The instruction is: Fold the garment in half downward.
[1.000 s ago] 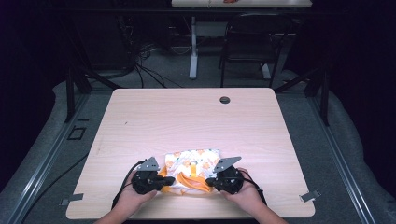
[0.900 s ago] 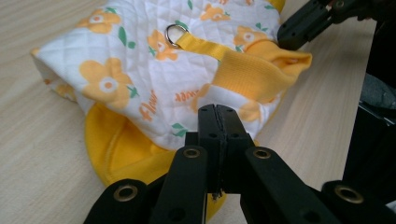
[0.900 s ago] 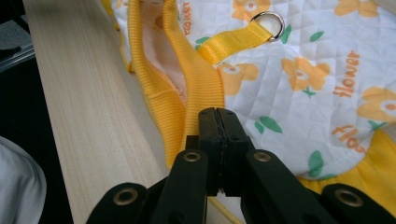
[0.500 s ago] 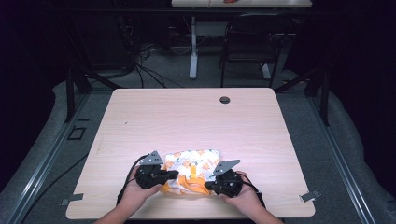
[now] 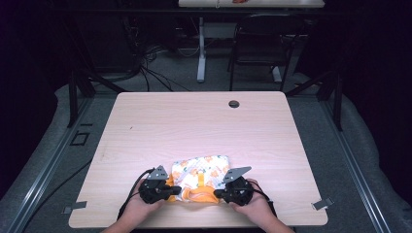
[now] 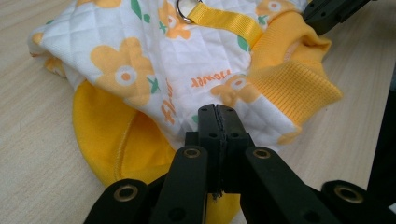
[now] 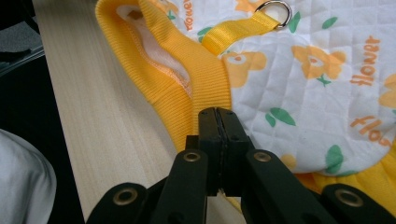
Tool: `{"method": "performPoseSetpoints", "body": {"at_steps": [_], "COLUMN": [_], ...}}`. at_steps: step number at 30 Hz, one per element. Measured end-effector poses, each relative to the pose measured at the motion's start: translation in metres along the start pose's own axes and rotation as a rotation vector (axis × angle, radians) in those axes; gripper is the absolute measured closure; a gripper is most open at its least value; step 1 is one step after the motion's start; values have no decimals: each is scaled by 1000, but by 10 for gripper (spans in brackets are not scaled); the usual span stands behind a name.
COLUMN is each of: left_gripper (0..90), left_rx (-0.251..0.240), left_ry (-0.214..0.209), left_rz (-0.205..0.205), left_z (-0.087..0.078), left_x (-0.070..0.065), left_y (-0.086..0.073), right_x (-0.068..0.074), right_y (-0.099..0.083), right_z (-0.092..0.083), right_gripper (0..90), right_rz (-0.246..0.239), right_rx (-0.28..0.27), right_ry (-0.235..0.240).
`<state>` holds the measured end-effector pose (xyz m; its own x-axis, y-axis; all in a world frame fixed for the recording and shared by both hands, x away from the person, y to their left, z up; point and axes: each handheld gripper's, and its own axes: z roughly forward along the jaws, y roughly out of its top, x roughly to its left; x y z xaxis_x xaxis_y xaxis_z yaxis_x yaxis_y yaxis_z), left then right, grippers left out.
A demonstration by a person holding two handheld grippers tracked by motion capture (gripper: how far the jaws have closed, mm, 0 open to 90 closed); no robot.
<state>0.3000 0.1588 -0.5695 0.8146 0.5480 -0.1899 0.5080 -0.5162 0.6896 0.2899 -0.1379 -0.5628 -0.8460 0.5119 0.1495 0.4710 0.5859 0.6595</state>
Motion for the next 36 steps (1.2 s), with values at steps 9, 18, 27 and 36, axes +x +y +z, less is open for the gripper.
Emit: {"method": "performPoseSetpoints", "body": {"at_steps": [9, 18, 27, 36], "left_gripper": [900, 900, 900, 900], "left_rx": [-25, -40, -55, -76], "left_ry": [31, 54, 65, 69], "left_rz": [-35, -57, -74, -91], "left_z": [5, 8, 10, 12], "left_x": [12, 22, 29, 37], "left_y": [5, 9, 12, 13], "right_x": [-5, -11, -19, -28], "right_y": [2, 9, 17, 19], "right_z": [4, 10, 13, 16], "right_gripper": [896, 897, 897, 898], "right_rz": [18, 33, 32, 58], "right_rx": [-14, -27, -14, -34], "right_ry": [-7, -25, -44, -49]}}
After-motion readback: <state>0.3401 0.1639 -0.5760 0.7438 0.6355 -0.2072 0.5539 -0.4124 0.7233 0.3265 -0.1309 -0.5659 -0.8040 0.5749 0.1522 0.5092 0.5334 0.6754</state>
